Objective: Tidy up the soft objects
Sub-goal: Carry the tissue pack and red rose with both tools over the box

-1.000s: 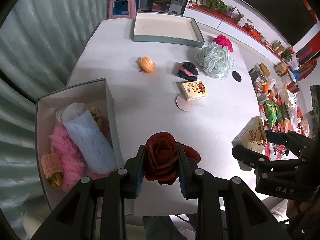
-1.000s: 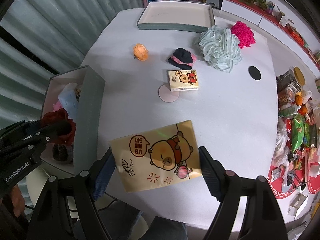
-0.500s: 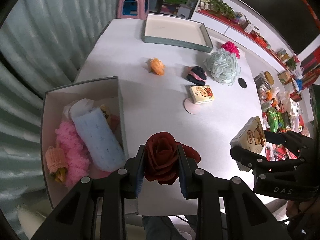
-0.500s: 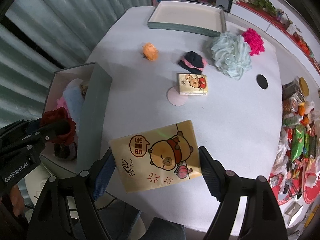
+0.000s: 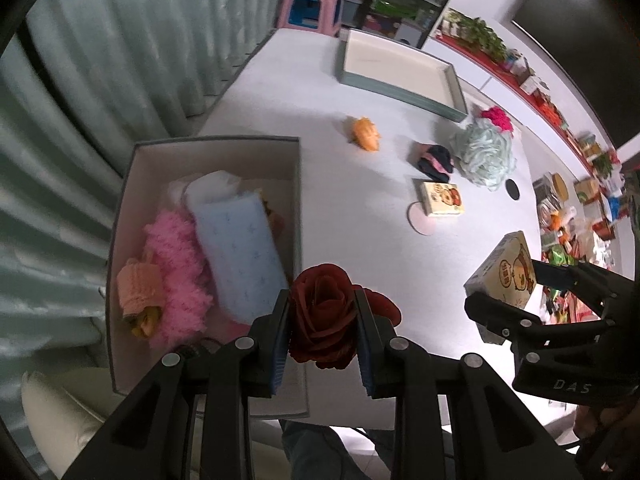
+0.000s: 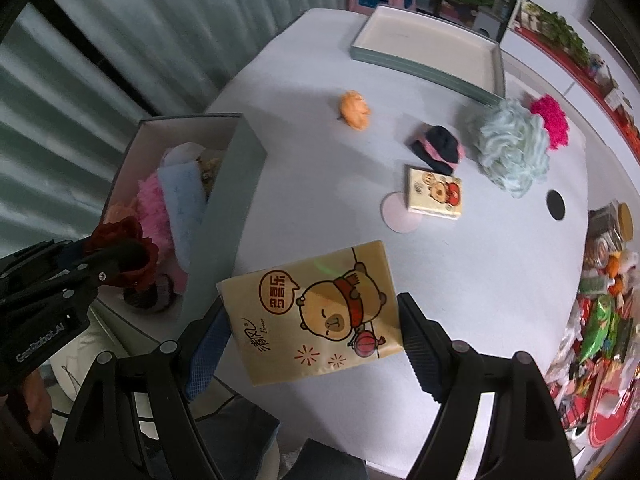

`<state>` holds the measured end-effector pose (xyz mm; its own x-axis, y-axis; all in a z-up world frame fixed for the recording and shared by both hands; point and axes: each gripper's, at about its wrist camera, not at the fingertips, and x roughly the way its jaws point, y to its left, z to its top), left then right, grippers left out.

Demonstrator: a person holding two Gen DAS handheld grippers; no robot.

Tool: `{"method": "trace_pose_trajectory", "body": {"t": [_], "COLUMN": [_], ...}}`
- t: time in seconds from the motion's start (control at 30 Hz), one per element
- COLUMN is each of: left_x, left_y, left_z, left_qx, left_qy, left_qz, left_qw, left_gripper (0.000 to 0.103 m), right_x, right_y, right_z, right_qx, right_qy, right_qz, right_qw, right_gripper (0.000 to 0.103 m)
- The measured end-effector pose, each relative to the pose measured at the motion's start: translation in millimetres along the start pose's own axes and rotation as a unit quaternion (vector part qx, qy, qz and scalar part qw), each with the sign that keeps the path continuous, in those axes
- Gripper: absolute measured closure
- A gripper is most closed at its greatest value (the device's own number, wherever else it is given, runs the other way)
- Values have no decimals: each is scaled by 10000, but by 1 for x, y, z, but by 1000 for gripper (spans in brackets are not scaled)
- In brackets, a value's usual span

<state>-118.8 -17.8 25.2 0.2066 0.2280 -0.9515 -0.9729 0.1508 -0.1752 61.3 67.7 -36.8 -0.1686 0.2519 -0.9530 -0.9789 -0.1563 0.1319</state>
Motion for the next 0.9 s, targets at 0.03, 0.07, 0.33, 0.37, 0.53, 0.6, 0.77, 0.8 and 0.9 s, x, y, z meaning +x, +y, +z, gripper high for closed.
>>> {"method": "trace_pose_trajectory", "body": {"t": [0.03, 0.07, 0.33, 0.37, 0.53, 0.6, 0.77, 0.8, 0.9], "left_x": [0, 0, -2, -3, -4, -5, -4, -4, -2], "left_y": [4, 7, 35, 39, 59, 68, 90, 93, 103], "left_z": [-1, -2, -9, -10, -16, -20, -29, -31, -37], "left_qx": [-44, -84, -422, -467, -726, -837, -1121, -1164, -1243], "left_qy": [-3, -7, -20, -21, -22, -26, 3, 10, 18], "left_qz": [15, 33, 149, 170, 250, 296, 408, 422, 530], "left_qw": [10000, 10000, 9990, 9988, 9970, 9960, 9929, 9923, 9908], "left_gripper": [73, 73, 73, 73, 73, 73, 73, 73, 73], "right_x": [0, 1, 3, 4, 8, 10, 18, 20, 23], "right_y": [2, 5, 29, 32, 52, 61, 87, 94, 110], "right_z": [1, 2, 15, 16, 24, 27, 33, 34, 38], "right_qx": [-35, -66, -381, -414, -632, -729, -1018, -1095, -1243], "right_qy": [3, 6, -3, 1, 27, 43, 102, 112, 113], "right_qz": [4, 7, 3, 15, 82, 111, 189, 212, 281], "right_qw": [10000, 10000, 9993, 9991, 9980, 9973, 9946, 9937, 9918], "right_gripper": [21, 21, 21, 21, 21, 21, 21, 21, 21]}}
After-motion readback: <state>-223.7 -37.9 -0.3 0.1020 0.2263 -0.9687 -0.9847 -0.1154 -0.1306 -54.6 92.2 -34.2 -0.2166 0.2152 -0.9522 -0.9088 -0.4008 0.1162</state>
